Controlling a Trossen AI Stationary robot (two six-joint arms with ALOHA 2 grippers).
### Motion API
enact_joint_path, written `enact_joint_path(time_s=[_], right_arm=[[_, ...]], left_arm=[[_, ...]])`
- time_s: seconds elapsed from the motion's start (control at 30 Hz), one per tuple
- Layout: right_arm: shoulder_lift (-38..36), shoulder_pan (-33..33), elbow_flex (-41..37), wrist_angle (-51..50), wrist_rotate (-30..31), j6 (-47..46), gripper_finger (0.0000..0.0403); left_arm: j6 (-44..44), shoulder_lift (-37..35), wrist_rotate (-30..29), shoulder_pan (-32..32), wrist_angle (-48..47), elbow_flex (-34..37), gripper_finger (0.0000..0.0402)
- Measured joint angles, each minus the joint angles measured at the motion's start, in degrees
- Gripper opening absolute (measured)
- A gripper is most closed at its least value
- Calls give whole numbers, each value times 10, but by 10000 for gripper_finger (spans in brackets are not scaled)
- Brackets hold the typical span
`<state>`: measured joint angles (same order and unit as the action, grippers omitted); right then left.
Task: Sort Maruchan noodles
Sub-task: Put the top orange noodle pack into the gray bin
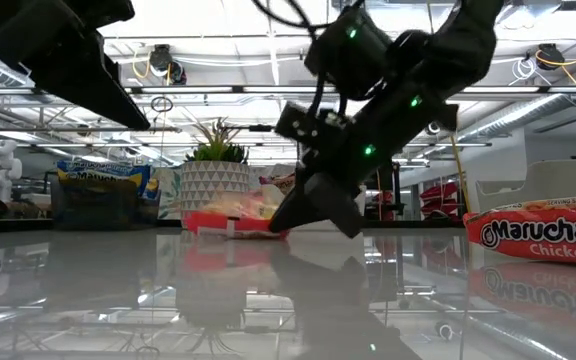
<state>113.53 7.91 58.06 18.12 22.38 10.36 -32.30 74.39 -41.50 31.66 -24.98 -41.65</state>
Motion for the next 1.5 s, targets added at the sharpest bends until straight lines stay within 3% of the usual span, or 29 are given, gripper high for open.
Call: enact_joint_path(time_s=[0.1,0.27,0.37,0.63,0.83,1.07,1.27,1.5], right_arm=[[-20,23,0,-29,-11,6,1],[-71,60,0,-81,-108,-9,1],[-105,83,0,-128,-136,-41,1],[-198,148,0,-301,-127,-191,1],[-246,185,0,-317,-33,-214,20],[-255,167,0,-334,-12,-262,77],[-255,118,0,-323,-14,-380,112],[-255,71,0,-337,-55,-485,137]], left_arm=[[3,0,0,0,17,0,330],[33,0,0,-2,60,0,330],[66,0,0,-8,94,0,330],[144,0,6,-38,173,0,330],[142,-1,84,-84,174,0,330],[112,28,115,-103,187,0,330],[106,81,167,-102,194,0,330],[112,149,225,-101,196,0,330]])
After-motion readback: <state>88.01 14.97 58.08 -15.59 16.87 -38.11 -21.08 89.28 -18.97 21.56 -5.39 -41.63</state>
